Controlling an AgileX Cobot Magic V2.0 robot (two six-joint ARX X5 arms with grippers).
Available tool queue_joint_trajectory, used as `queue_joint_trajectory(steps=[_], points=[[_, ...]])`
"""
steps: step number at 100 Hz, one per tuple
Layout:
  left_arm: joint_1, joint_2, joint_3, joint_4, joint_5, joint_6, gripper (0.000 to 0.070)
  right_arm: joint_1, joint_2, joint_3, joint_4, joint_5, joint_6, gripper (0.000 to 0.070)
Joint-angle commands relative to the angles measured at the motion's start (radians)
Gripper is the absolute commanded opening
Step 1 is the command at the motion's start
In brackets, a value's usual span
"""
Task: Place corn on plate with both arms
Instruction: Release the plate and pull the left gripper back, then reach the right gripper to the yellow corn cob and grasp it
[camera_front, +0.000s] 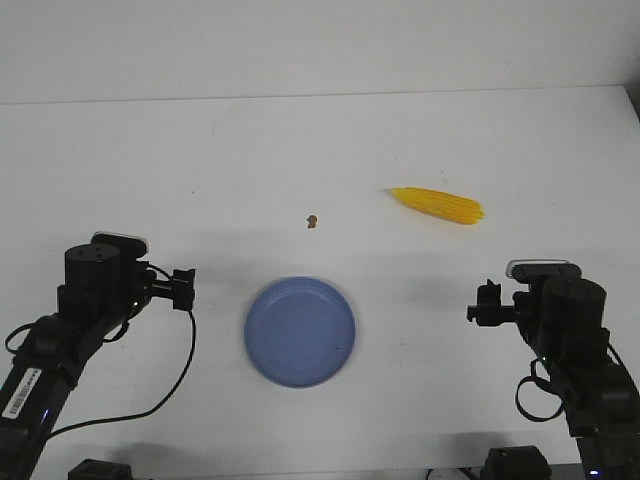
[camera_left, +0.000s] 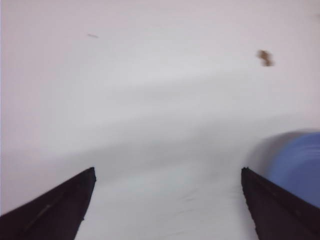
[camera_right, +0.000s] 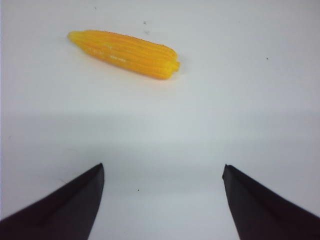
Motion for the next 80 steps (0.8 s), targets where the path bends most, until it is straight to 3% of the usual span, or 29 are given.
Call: queue_joint_trajectory(steps=[1, 11, 44, 59, 80], points=[[0.0, -0.013, 0.008, -0.013, -0.05, 0.056, 0.0596, 0.001, 0.002, 0.016, 0.011, 0.0, 0.007, 0.0501], [0.0, -0.049, 0.008, -0.026, -0.09, 0.067, 0.0596, 0.001, 0.002, 0.016, 0.015, 0.0, 0.008, 0.0501], [0.0, -0.068, 0.008, -0.034, -0.09, 0.062, 0.0596, 0.001, 0.002, 0.016, 0.065, -0.005, 0.004, 0.0501], [0.0, -0.068, 0.008, -0.036, -0.09, 0.049, 0.0596, 0.0, 0.04, 0.032, 0.104, -0.043, -0.047, 0.0501], [0.0, -0.068, 0.008, -0.036, -0.09, 0.028, 0.0596, 0.0, 0.28, 0.222, 0.03, -0.069, -0.144, 0.0496]])
